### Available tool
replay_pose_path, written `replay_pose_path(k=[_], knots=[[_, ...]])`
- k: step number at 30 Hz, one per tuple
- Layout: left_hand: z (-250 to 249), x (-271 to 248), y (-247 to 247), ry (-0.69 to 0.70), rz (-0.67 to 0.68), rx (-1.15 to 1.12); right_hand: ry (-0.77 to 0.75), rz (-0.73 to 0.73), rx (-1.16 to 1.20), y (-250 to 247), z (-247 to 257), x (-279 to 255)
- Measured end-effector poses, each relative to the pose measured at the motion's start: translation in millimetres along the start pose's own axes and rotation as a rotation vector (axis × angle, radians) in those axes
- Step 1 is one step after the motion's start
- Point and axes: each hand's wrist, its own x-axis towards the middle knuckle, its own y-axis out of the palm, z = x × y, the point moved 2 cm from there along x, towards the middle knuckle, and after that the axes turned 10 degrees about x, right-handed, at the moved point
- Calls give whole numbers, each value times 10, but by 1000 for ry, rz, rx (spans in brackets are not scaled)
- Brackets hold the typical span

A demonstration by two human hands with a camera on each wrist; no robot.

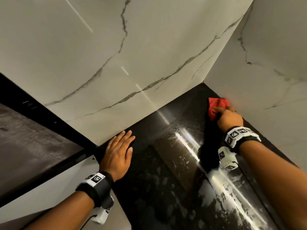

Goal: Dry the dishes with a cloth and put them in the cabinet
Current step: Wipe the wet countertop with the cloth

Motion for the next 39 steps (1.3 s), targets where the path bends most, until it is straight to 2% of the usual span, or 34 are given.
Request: replay_pose_path(k=[2,5,10,12,13,15,16,17,19,22,23,25,27,30,33,36,39], knots=[[-2,-5,2,4,-7,-12,-49,19,-13,115,274,-211],[1,-9,7,11,-33,-32,-256,50,-9,343,799,-744],[13,-29,60,14,-47,-62,-668,170,207,759,1364,-2182],[12,-43,55,6,-59,-66,-855,257,205,924,1394,-2751],[-11,-48,39,2,-72,-63,-947,353,189,998,1354,-2979],[-108,-89,-1,15,-104,-53,-1134,484,151,1087,1168,-3210],[-198,-132,-11,40,-114,-53,-1194,501,188,988,1108,-3241],[-304,-187,-3,77,-113,-56,-1204,436,251,831,1040,-3151],[-517,-309,56,145,-59,-45,-991,345,404,498,734,-2651],[-652,-429,164,164,47,40,-546,-17,116,-9,46,-1557],[-650,-432,178,156,65,62,-400,-97,51,-136,-219,-1237],[-631,-418,167,140,84,75,-168,-77,-77,-258,-625,-781],[-641,-404,155,127,99,77,-13,43,-182,-297,-827,-552],[-658,-401,132,112,106,74,30,58,-169,-230,-830,-457],[-673,-411,110,110,97,73,21,37,-154,-91,-662,-709],[-681,-420,93,110,83,52,-90,-10,-104,70,-380,-1224],[-692,-428,105,115,64,50,-282,25,-24,327,-14,-1945]])
